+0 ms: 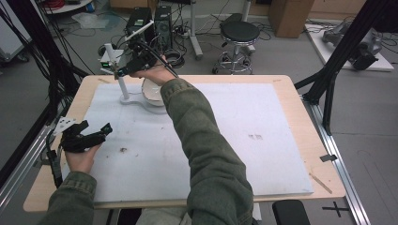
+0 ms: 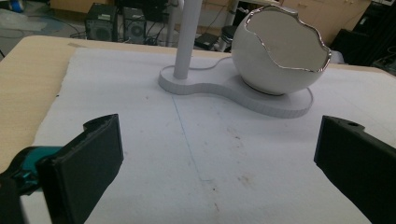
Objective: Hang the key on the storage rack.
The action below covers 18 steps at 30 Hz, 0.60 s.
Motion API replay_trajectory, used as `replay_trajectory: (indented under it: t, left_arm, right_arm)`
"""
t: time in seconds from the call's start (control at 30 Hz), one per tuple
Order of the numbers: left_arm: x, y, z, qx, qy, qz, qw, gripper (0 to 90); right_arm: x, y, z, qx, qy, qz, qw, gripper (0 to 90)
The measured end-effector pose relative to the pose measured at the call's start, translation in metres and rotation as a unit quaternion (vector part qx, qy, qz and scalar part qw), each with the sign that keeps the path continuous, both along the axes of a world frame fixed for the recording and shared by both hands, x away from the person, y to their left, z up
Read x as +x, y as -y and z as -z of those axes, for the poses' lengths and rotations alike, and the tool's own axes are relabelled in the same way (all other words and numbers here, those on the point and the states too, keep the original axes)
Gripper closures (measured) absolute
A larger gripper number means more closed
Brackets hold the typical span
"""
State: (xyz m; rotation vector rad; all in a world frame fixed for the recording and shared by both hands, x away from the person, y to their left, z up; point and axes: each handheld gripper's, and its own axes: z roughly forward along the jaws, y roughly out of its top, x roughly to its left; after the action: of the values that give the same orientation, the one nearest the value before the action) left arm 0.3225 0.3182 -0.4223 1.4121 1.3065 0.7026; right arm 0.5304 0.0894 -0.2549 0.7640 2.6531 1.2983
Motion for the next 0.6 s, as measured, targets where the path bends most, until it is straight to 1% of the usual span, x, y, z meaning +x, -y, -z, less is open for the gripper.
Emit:
replay_trajectory:
  t: [0.03, 0.07, 0.1, 0.13, 0.17, 0.2, 0.23, 0.27, 0.3, 0.33, 0.37, 0.4, 0.43, 0.47, 0.5, 0.53, 0.57, 0.6]
  left_arm:
    - [0.0, 0.0, 0.0, -0.002, 0.001, -0.001, 1.0, 1.7]
    - [0.0, 0.0, 0.0, -0.002, 0.001, -0.001, 1.0, 1.7]
    - [0.0, 0.0, 0.0, -0.002, -0.001, -0.001, 1.0, 1.7]
    - [0.0, 0.0, 0.0, -0.002, -0.001, -0.001, 1.0, 1.7]
    - [0.001, 0.0, 0.0, -0.002, 0.0, -0.001, 1.0, 1.7]
    - [0.001, 0.0, 0.0, -0.002, 0.0, -0.001, 1.0, 1.7]
    - [0.001, 0.001, 0.0, -0.002, -0.001, 0.0, 1.0, 1.7]
    - [0.001, 0.001, 0.0, -0.002, -0.001, 0.0, 1.0, 1.7]
    - [0.001, 0.002, 0.0, 0.0, -0.003, 0.003, 1.0, 1.7]
    - [0.001, 0.002, 0.0, 0.0, -0.003, 0.003, 1.0, 1.7]
    - [0.001, 0.002, 0.0, 0.0, -0.003, 0.004, 1.0, 1.7]
    - [0.001, 0.002, 0.0, 0.0, -0.003, 0.004, 1.0, 1.7]
    - [0.0, 0.002, 0.0, 0.001, -0.003, 0.004, 1.0, 1.7]
    - [0.0, 0.002, 0.0, 0.001, -0.003, 0.004, 1.0, 1.7]
    - [0.0, 0.002, 0.0, 0.001, -0.003, 0.004, 1.0, 1.7]
    - [0.0, 0.002, 0.0, 0.001, -0.003, 0.004, 1.0, 1.7]
    - [0.001, 0.002, 0.0, 0.0, -0.003, 0.003, 1.0, 1.7]
    - [0.001, 0.002, 0.0, 0.0, -0.003, 0.003, 1.0, 1.7]
  right_arm:
    - [-0.001, 0.008, 0.0, 0.001, 0.002, 0.006, 1.0, 0.6]
    - [-0.001, 0.008, 0.0, 0.001, 0.002, 0.006, 1.0, 0.6]
    - [-0.003, 0.017, 0.0, 0.0, 0.003, 0.013, 0.9999, 0.6]
    - [-0.003, 0.017, 0.0, 0.0, 0.003, 0.013, 0.9999, 0.6]
    - [-0.005, 0.025, -0.001, -0.002, 0.004, 0.018, 0.9998, 0.6]
    - [-0.005, 0.025, -0.001, -0.002, 0.004, 0.018, 0.9998, 0.6]
    - [-0.007, 0.033, -0.003, -0.004, 0.009, 0.029, 0.9995, 0.6]
    - [-0.007, 0.033, -0.003, -0.004, 0.009, 0.029, 0.9995, 0.6]
    - [-0.01, 0.041, -0.005, -0.004, 0.005, 0.033, 0.9994, 0.5]
    - [-0.01, 0.041, -0.005, -0.004, 0.005, 0.033, 0.9994, 0.5]
    - [-0.012, 0.049, -0.006, -0.008, 0.007, 0.038, 0.9992, 0.6]
    - [-0.012, 0.049, -0.006, -0.008, 0.007, 0.038, 0.9992, 0.6]
    - [-0.015, 0.056, -0.007, -0.01, 0.007, 0.045, 0.9989, 0.6]
    - [-0.015, 0.056, -0.007, -0.01, 0.007, 0.045, 0.9989, 0.6]
    - [-0.017, 0.064, -0.007, -0.008, 0.011, 0.05, 0.9986, 0.6]
    - [-0.017, 0.064, -0.007, -0.008, 0.011, 0.05, 0.9986, 0.6]
    - [-0.019, 0.073, -0.008, -0.007, 0.015, 0.057, 0.9982, 0.6]
    - [-0.019, 0.073, -0.008, -0.007, 0.015, 0.057, 0.9982, 0.6]
